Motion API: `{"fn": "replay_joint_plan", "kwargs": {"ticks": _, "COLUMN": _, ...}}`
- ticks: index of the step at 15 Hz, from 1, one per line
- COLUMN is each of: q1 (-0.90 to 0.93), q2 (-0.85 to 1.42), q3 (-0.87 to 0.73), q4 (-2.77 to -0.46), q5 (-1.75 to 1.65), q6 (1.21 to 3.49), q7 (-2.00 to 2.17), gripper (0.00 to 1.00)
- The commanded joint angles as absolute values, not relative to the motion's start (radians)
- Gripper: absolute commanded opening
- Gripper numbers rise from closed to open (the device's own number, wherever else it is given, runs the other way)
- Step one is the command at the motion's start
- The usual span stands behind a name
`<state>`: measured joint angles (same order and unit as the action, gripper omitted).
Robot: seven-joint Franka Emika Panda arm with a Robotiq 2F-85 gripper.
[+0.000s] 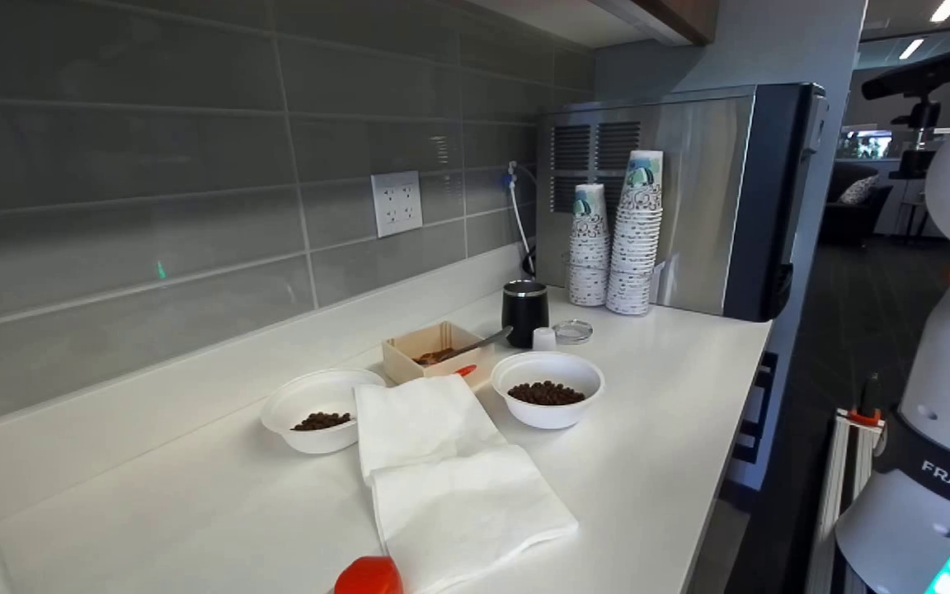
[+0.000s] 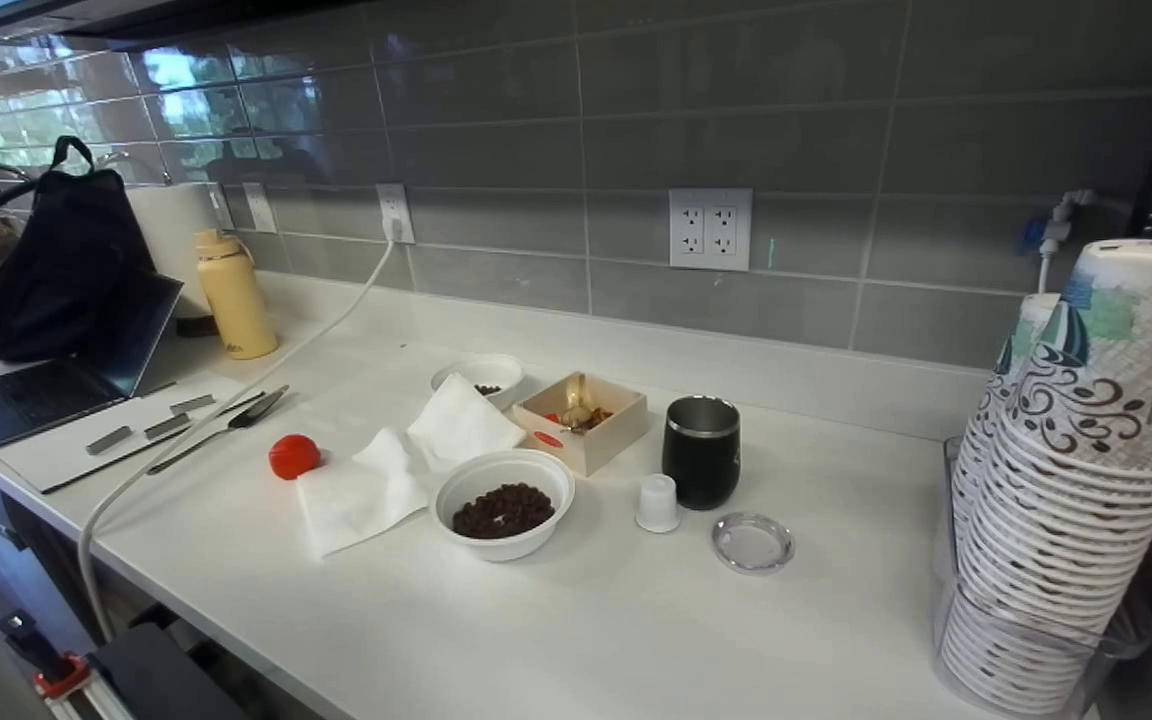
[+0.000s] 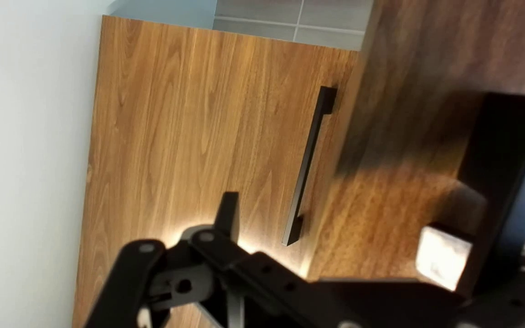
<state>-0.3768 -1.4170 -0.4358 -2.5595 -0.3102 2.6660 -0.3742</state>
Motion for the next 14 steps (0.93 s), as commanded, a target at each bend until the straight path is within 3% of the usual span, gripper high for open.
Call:
{"fn": "replay_joint_plan", "kwargs": {"ticks": 1, "q1": -0.327, "q2": -1.322, "q3": -0.417, "q4": -2.516, "q5": -0.333, "q6": 2.652, "q7": -0.384, "gripper": 1.00}}
{"fn": "replay_joint_plan", "kwargs": {"ticks": 14, "q1": -0.281, "q2": -1.023, "q3": -0.309, "q4": -2.384, "q5": -0.318, "q6": 2.711, "q7": -0.349, "gripper": 1.00}}
